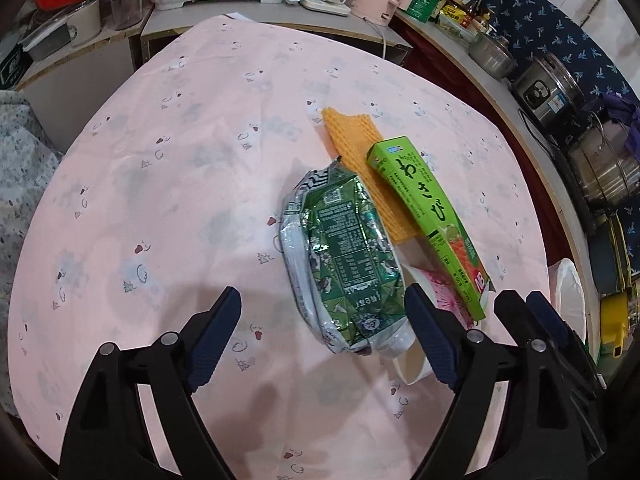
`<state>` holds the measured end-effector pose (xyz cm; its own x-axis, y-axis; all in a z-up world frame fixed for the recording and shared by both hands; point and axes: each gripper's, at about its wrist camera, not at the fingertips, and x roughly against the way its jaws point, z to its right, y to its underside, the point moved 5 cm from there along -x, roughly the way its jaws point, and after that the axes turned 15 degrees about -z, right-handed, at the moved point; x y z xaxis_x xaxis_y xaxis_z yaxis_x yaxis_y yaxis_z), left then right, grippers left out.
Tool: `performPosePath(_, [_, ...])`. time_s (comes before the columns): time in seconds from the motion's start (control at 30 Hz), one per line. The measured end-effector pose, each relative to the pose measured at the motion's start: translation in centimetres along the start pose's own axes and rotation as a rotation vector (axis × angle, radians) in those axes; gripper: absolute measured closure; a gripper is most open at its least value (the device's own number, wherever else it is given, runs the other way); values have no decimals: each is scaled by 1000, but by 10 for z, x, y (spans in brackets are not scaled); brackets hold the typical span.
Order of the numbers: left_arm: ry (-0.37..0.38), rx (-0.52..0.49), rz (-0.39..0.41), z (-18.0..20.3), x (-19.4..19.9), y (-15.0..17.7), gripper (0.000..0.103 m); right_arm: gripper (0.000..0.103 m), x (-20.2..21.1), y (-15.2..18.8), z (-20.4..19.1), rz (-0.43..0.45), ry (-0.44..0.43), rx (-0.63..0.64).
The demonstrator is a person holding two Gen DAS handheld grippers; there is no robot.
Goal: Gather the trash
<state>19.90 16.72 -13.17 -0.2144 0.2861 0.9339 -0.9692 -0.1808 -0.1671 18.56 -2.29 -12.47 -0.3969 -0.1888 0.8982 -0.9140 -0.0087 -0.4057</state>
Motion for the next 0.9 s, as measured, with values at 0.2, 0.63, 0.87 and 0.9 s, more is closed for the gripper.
performPosePath(0.2, [46, 40, -43, -11, -9, -5, 23, 29, -24, -7, -14, -40, 20, 57])
performPosePath(0.63, [61, 41, -104, 1, -42, -26, 20, 29, -66, -25, -1, -108, 34, 51])
performPosePath(0.87, [9, -1, -79, 16, -49, -35, 17, 55, -68, -28, 28, -106, -2, -38])
performPosePath(0.9, [4, -9, -73, 18, -50, -35, 19, 64, -67, -28, 31, -103, -5, -47])
